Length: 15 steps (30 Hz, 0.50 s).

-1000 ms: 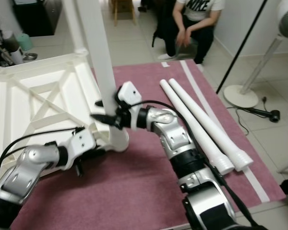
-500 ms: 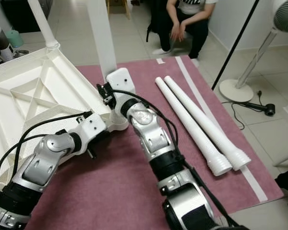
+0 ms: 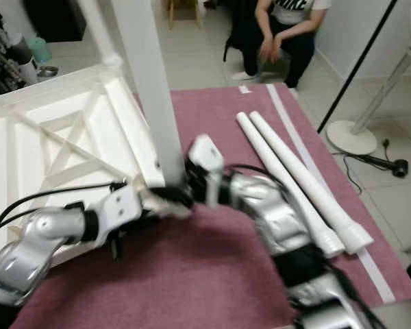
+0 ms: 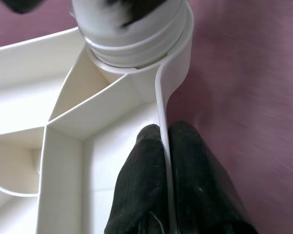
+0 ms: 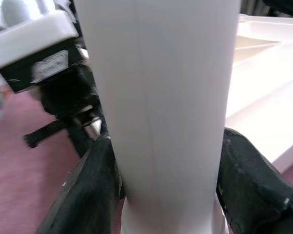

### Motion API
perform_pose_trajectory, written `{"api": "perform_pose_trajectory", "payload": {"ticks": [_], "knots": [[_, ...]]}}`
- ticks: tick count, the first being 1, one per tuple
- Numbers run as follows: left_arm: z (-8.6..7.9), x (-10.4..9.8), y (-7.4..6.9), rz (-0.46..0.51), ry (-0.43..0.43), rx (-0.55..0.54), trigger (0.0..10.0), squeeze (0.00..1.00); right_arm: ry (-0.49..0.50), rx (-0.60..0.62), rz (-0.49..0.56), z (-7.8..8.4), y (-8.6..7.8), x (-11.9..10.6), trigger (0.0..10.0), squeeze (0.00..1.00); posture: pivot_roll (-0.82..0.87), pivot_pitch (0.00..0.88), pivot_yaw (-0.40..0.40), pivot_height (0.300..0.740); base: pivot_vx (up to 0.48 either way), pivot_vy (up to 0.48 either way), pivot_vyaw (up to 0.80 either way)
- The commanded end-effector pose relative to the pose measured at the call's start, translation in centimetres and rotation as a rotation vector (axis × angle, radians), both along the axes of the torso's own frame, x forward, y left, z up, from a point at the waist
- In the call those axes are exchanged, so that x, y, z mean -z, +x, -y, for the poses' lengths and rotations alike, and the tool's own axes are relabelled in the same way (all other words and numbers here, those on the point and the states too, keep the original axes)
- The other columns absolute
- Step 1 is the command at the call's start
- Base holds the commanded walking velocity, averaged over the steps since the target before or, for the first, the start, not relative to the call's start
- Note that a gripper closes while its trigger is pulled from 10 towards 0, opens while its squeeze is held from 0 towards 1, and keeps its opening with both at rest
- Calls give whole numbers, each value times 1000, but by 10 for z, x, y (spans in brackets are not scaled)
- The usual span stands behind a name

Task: Building children table

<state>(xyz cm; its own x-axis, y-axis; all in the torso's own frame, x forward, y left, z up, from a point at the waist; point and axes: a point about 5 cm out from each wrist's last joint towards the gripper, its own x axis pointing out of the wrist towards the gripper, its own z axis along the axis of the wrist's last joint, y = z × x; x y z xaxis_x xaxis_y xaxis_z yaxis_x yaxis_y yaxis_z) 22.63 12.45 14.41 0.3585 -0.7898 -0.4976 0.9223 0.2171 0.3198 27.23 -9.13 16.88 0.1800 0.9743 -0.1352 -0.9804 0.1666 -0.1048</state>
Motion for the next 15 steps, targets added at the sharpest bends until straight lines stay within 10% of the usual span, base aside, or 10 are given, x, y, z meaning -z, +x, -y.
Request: {"api": "perform_pose_trajectory", "payload": {"ticks": [1,4,5,9,10,11,15], "knots": [[6,-33,-8,168,-77,107,10000,0,-20,-79,-25,3,-2,1,10000,0,104,0,-11,740,0,0,0],[2,-32,-11,159,-68,115,10000,0,-38,-104,-34,5,1,1,10000,0,106,0,-13,740,0,0,0],[2,-33,-10,164,-75,104,10000,0,-33,-106,-28,3,4,0,3529,0,109,0,-17,740,0,0,0],[4,-34,-8,172,-93,88,10000,0,-16,-111,-25,-2,7,-3,2588,0,114,0,-22,740,0,0,0],[6,-35,-9,171,-107,94,10000,0,-12,-131,-25,-5,7,-5,4627,0,114,0,-20,740,0,0,0],[8,-36,-10,169,-115,103,10000,0,-15,-152,-22,-7,6,-6,10000,0,113,0,-19,740,0,0,0],[10,-34,-13,160,-122,126,10000,0,-45,-199,14,-16,7,-7,10000,0,112,0,-18,740,0,0,0]]}}
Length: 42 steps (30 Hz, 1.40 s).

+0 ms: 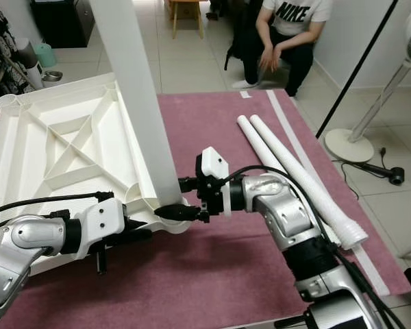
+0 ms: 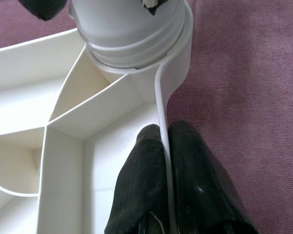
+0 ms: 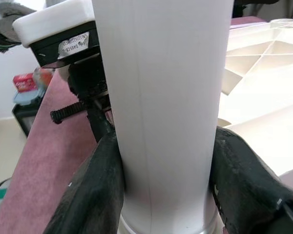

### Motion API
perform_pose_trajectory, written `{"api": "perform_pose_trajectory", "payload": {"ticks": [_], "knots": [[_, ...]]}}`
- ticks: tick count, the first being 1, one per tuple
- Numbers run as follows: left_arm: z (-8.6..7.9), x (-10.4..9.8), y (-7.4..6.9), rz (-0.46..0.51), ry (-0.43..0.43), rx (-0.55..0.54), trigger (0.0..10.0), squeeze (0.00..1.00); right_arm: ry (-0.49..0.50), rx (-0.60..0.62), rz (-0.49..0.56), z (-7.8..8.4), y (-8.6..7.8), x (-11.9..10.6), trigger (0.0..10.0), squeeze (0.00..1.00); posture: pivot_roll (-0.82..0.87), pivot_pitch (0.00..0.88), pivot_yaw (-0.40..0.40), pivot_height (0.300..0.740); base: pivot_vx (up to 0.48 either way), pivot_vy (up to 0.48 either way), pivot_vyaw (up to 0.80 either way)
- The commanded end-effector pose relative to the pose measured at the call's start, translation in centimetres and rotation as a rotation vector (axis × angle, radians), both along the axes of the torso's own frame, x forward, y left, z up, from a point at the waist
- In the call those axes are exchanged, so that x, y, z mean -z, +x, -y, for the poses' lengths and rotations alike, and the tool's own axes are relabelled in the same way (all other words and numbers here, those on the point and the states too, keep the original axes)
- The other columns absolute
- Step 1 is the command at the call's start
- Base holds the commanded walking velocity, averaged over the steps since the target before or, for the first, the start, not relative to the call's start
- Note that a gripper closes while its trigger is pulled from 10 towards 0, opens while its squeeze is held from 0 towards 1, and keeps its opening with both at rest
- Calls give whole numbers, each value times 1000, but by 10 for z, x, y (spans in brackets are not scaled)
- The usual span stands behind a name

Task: Building children table

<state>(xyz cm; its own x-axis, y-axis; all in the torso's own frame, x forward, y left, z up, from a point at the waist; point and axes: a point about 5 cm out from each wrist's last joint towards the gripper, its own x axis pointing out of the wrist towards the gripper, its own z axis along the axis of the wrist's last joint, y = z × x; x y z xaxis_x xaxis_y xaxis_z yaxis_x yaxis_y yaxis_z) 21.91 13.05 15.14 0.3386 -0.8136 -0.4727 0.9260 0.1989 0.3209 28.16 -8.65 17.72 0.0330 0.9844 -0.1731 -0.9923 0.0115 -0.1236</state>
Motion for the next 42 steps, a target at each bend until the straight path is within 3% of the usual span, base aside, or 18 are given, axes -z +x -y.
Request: {"api": "perform_pose_trajectory", "payload": {"ticks": [1,3,4,5,13,16,19,23,24,27,31,32,35,36,37,38,41,42], "knots": [[17,-27,-6,151,-96,97,10000,0,-9,-61,5,-13,-2,2,4941,0,111,0,-18,740,0,0,0],[17,-27,-7,151,-96,96,10000,0,-10,-70,7,-14,-1,1,4941,0,111,0,-18,740,0,0,0],[18,-28,-5,161,-104,86,10000,0,-17,-29,21,-17,3,4,0,0,115,0,-23,740,0,0,0],[18,-28,-5,161,-104,86,10000,0,-17,-29,21,-17,3,4,0,0,115,0,-23,740,0,0,0],[47,-41,29,239,-178,-90,10000,0,-53,511,131,-30,33,25,0,0,121,0,-25,740,0,0,0],[52,-44,35,245,-192,-125,10000,0,-64,600,137,-31,38,27,0,0,114,0,-17,740,0,0,0],[66,-55,50,254,-234,-181,10000,0,-71,905,154,-31,52,33,0,0,105,0,-3,740,0,0,0],[67,-59,49,258,-241,-151,10000,0,-17,935,152,-39,52,31,0,0,101,0,5,740,0,0,0],[65,-57,47,257,-233,-141,10000,0,24,912,159,-42,51,27,10000,0,100,0,6,740,0,0,0],[60,-54,40,244,-214,-104,10000,0,105,842,177,-46,46,18,10000,0,98,0,5,740,0,0,0],[56,-52,32,229,-204,-60,10000,0,138,796,183,-44,43,13,10000,0,101,0,2,740,0,0,0],[54,-51,25,217,-191,-28,10000,0,175,731,157,-43,39,9,10000,1000,108,0,-6,740,0,0,0],[51,-49,19,205,-179,-1,10000,0,200,655,129,-43,34,6,10000,1000,109,0,-7,740,0,0,0],[47,-47,12,191,-160,28,10000,0,208,540,115,-41,27,3,10000,0,110,0,-11,740,0,0,0],[42,-44,4,175,-143,64,10000,0,188,401,95,-36,17,2,10000,0,111,0,-15,740,0,0,0],[42,-44,4,175,-143,64,10000,0,188,401,95,-36,17,2,10000,0,111,0,-15,740,0,0,0],[31,-37,-13,138,-105,125,10000,0,99,166,73,-21,4,2,10000,0,117,0,-23,740,0,0,0],[31,-37,-13,138,-105,125,10000,0,99,166,73,-21,4,2,10000,0,117,0,-23,740,0,0,0]]}}
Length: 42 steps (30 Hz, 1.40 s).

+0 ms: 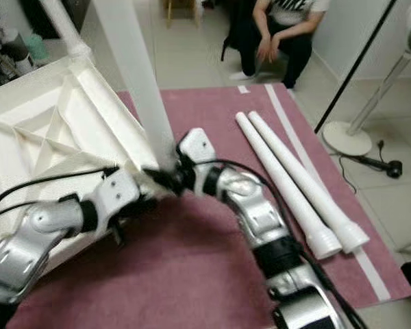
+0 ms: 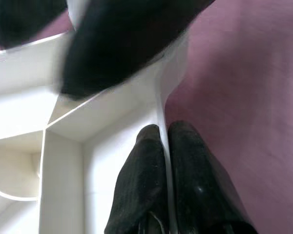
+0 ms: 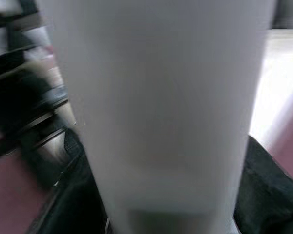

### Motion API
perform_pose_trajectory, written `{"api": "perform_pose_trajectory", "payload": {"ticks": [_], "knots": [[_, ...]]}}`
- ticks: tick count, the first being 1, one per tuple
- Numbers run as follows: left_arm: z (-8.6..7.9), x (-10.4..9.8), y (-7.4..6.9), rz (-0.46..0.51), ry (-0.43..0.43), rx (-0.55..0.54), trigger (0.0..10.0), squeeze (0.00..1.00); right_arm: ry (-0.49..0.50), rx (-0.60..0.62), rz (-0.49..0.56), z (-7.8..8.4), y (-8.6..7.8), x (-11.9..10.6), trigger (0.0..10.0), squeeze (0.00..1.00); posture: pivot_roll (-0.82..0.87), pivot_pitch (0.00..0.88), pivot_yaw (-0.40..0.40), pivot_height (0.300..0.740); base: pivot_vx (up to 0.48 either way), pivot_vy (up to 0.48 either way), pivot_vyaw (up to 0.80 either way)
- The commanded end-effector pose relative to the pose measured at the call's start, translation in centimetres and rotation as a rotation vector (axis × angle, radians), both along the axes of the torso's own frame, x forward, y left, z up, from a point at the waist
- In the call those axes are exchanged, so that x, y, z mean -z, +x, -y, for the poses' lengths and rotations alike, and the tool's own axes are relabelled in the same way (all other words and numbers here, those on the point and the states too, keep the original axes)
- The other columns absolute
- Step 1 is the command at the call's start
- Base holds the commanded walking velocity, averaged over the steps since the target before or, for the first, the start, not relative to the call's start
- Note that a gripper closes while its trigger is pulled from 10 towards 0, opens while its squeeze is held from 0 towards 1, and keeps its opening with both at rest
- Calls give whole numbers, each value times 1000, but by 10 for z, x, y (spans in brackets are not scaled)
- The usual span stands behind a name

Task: Building children table

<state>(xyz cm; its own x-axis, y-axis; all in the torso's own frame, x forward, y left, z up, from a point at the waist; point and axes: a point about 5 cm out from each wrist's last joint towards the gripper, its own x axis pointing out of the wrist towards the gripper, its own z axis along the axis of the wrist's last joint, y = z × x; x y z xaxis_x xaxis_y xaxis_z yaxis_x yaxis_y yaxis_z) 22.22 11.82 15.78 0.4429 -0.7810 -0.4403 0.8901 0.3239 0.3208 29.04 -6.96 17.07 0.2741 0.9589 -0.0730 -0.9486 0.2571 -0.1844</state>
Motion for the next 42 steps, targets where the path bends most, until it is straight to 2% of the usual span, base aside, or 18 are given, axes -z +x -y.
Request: {"api": "perform_pose_trajectory", "payload": {"ticks": [1,2,4,10,11,12,13,42], "knots": [[13,-28,-21,117,-48,256,10000,0,-41,-148,-5,3,-6,-5,10000,0,121,0,-28,740,0,0,0],[13,-28,-21,117,-48,256,10000,0,-41,-148,-5,3,-6,-5,10000,0,121,0,-28,740,0,0,0],[7,-26,-23,102,-33,247,10000,0,-74,-227,-25,8,-8,-7,10000,0,125,0,-31,740,0,0,0],[4,-23,-22,102,-20,215,10000,0,-92,-298,-40,11,-11,-9,10000,0,130,0,-37,740,0,0,0],[3,-23,-22,101,-20,217,10000,0,-94,-308,-44,12,-12,-10,8118,0,130,0,-37,740,0,0,0],[3,-23,-22,101,-20,217,10000,0,-94,-308,-44,12,-12,-10,8118,0,130,0,-37,740,0,0,0],[7,-22,-18,109,-33,199,10000,0,-71,-261,-32,8,-8,-10,0,0,127,0,-36,740,0,0,0],[7,-22,-18,109,-33,199,10000,0,-71,-261,-32,8,-8,-10,0,0,127,0,-36,740,0,0,0]]}}
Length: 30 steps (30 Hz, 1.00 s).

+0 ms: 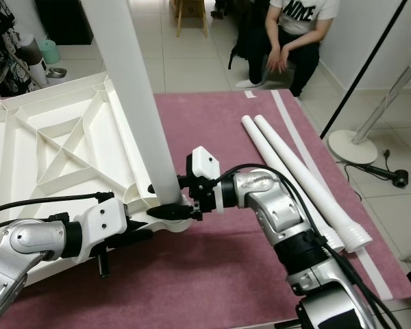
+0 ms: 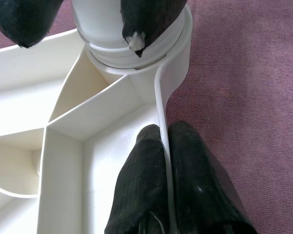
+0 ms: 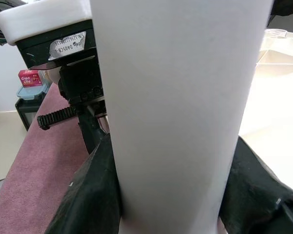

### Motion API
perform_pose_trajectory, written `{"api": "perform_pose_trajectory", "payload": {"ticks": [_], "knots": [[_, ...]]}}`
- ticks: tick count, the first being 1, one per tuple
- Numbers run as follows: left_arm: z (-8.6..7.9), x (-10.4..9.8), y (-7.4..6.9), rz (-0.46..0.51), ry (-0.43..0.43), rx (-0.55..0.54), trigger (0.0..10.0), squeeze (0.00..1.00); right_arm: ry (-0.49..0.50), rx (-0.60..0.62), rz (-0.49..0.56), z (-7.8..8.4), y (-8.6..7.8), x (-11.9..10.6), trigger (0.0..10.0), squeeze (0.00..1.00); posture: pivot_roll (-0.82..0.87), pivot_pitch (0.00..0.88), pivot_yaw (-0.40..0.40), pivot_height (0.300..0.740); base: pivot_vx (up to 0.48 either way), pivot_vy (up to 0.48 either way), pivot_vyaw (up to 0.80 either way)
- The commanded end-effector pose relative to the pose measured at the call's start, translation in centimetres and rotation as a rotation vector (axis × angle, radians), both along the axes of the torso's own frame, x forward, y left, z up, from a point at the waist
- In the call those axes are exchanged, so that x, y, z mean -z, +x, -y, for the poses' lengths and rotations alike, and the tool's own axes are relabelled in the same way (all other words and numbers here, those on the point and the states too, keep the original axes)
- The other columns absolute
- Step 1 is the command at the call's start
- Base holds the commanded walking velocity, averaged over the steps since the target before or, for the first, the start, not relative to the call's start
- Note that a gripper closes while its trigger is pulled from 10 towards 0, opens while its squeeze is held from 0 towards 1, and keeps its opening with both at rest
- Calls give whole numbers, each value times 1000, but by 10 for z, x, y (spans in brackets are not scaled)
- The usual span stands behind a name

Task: Building children table

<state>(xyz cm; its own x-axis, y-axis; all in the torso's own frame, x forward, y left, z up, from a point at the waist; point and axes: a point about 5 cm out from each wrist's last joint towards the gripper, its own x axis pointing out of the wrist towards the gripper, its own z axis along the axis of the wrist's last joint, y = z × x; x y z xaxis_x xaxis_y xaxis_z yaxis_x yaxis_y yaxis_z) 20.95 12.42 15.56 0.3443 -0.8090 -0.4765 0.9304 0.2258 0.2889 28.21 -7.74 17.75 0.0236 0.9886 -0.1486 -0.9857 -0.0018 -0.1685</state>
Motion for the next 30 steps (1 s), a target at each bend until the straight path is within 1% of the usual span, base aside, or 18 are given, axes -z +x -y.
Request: {"api": "perform_pose_trajectory", "payload": {"ticks": [1,30], "knots": [[13,-24,-6,147,-66,100,10000,0,1,-8,-7,0,0,-3,0,0,127,0,-36,740,0,0,0],[13,-24,-6,147,-66,100,10000,0,1,-8,-7,0,0,-3,0,0,127,0,-36,740,0,0,0]]}}
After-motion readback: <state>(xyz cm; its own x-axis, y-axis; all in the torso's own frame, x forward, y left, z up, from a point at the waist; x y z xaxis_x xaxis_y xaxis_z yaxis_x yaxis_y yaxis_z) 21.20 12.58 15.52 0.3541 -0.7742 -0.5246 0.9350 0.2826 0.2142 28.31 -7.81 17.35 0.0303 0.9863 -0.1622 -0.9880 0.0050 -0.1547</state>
